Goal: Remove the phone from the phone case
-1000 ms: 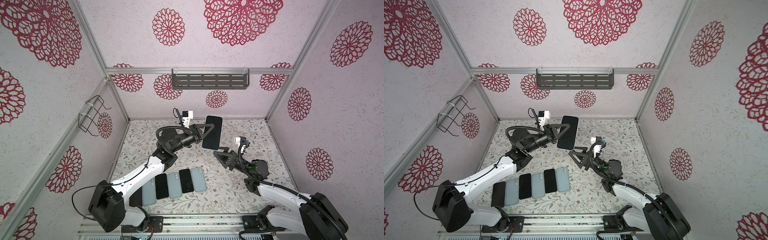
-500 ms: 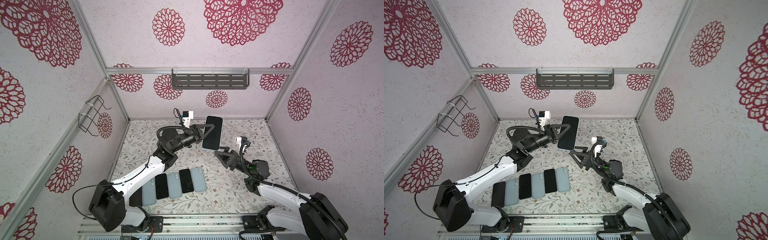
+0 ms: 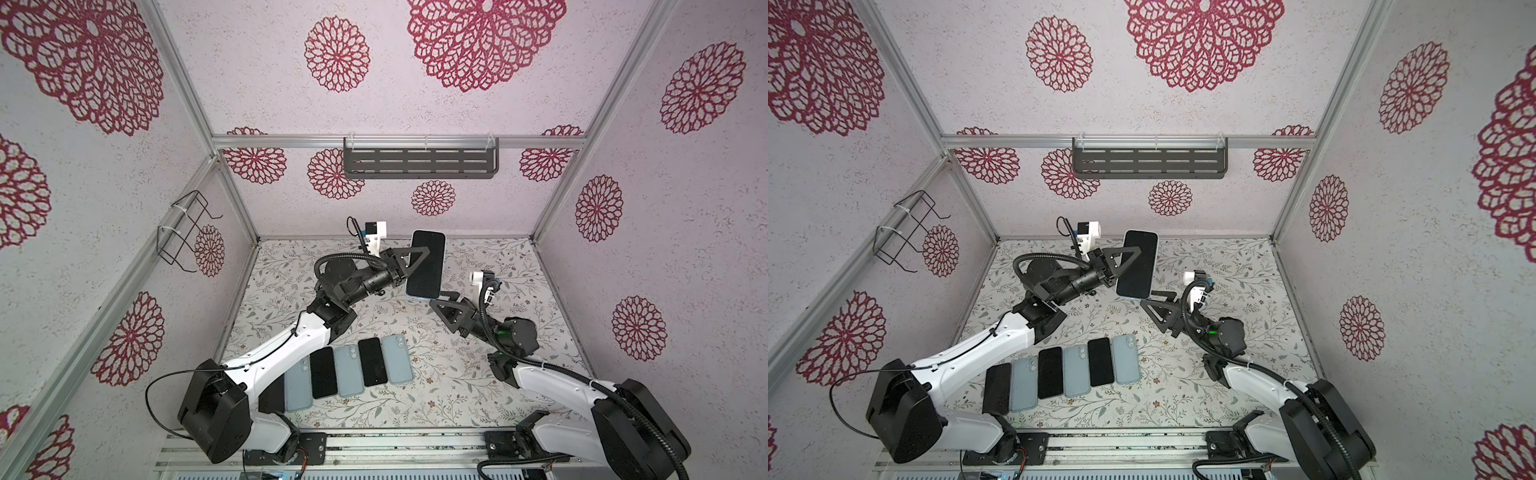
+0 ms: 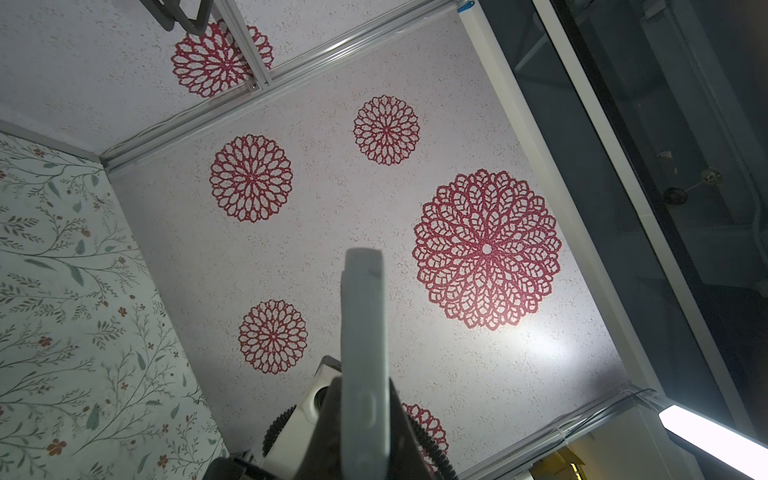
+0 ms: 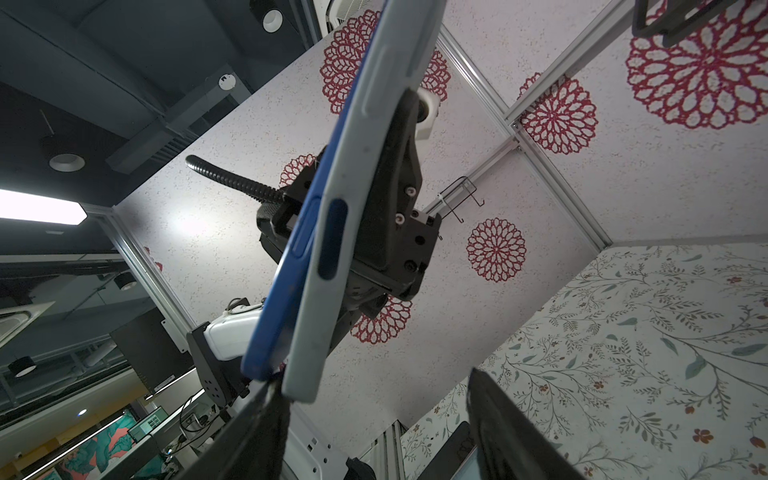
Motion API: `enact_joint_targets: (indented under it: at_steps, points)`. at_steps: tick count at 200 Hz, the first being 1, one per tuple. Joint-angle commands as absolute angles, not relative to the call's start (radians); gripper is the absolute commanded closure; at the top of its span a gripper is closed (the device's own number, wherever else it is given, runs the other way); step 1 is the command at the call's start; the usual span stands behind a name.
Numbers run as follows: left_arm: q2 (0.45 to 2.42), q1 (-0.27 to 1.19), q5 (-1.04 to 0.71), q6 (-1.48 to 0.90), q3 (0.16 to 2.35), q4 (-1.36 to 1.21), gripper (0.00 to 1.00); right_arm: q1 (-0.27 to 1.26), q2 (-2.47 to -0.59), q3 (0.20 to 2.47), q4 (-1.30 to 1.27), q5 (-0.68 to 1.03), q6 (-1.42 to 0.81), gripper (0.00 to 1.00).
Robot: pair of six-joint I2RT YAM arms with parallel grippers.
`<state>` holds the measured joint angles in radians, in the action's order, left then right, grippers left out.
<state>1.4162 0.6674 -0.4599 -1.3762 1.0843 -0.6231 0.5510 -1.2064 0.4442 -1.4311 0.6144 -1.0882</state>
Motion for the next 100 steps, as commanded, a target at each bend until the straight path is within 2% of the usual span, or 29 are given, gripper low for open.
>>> enact_joint_targets:
  at_steps: [1, 30, 56, 88, 100]
  points:
    - [1.42, 0.699, -0.491, -1.369, 1.079, -0.686, 1.0, 0.527, -1.206, 0.494, -1.479, 0.58, -1.123, 0.37]
    - [1.437, 0.704, -0.489, -1.371, 1.062, -0.7, 1.0, 0.525, -1.209, 0.485, -1.488, 0.584, -1.143, 0.48]
    - [1.456, 0.716, -0.485, -1.371, 1.048, -0.713, 1.0, 0.523, -1.196, 0.466, -1.485, 0.588, -1.158, 0.63]
    - [1.487, 0.738, -0.471, -1.349, 1.02, -0.711, 1.0, 0.52, -1.144, 0.428, -1.41, 0.587, -1.157, 0.93]
    - [1.496, 0.743, -0.455, -1.329, 1.002, -0.684, 1.0, 0.518, -1.105, 0.408, -1.353, 0.579, -1.153, 1.0]
